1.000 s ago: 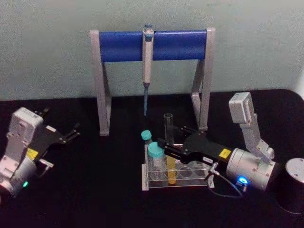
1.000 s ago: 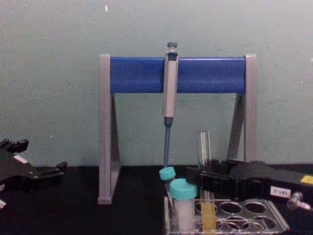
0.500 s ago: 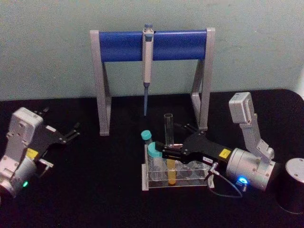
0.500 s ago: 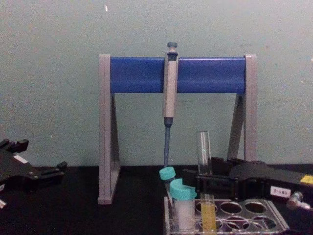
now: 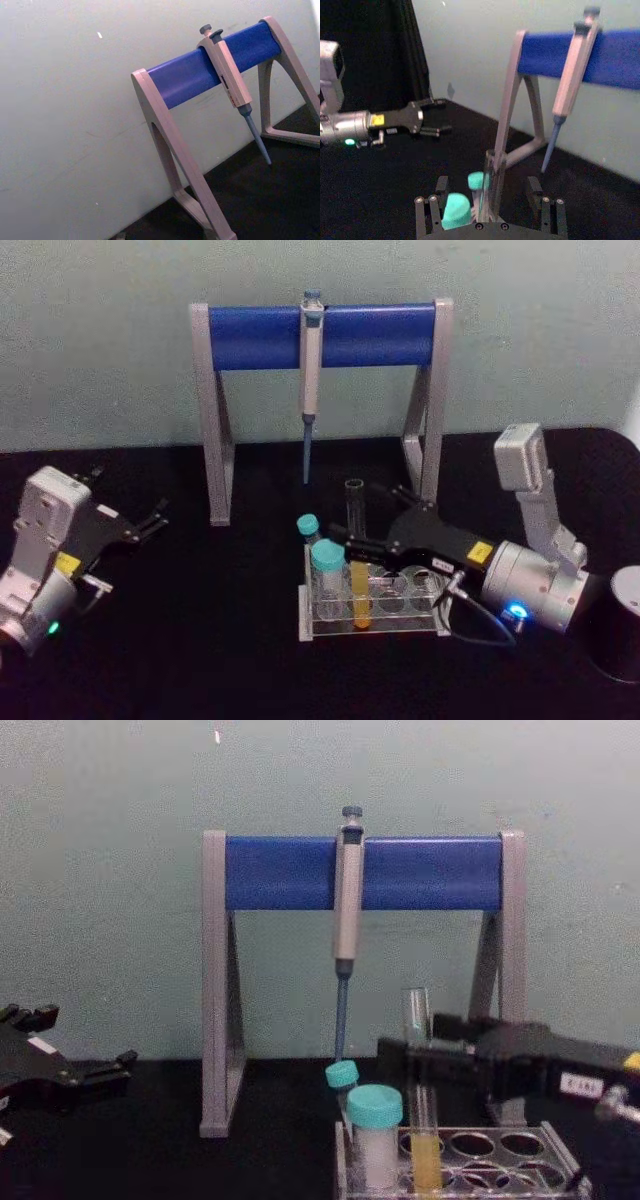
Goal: Pick up the test tube from the test tube rack, shake it, then place it back into the test tube rack.
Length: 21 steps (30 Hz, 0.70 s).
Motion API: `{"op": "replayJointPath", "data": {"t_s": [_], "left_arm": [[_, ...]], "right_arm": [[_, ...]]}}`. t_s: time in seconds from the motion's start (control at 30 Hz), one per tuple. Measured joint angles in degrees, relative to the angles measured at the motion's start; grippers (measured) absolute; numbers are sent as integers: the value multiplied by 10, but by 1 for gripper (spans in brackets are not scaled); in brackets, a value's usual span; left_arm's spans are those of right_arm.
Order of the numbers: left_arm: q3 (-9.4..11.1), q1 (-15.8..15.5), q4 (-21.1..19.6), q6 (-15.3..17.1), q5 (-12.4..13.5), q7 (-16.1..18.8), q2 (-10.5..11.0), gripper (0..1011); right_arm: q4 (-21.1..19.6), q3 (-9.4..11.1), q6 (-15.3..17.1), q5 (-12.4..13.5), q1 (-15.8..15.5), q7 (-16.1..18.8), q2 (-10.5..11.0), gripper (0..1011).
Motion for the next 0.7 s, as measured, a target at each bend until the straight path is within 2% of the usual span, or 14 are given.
{"op": "replayJointPath", "data": {"t_s": [0.23,0.37,0.5,0.7], "left_arm": [[0,0,0,0,0,0,0,1001],[0,0,0,0,0,0,0,1001],[0,0,0,0,0,0,0,1001],[0,0,0,0,0,0,0,1001]], "right_arm": [[-39,22,-44,-4,-12,-7,8,1000],[-60,41,-77,-19,-26,-28,9,1000],[-80,62,-99,-53,-46,-78,7,1000],[-96,90,-106,-108,-77,-169,-9,1000]]}}
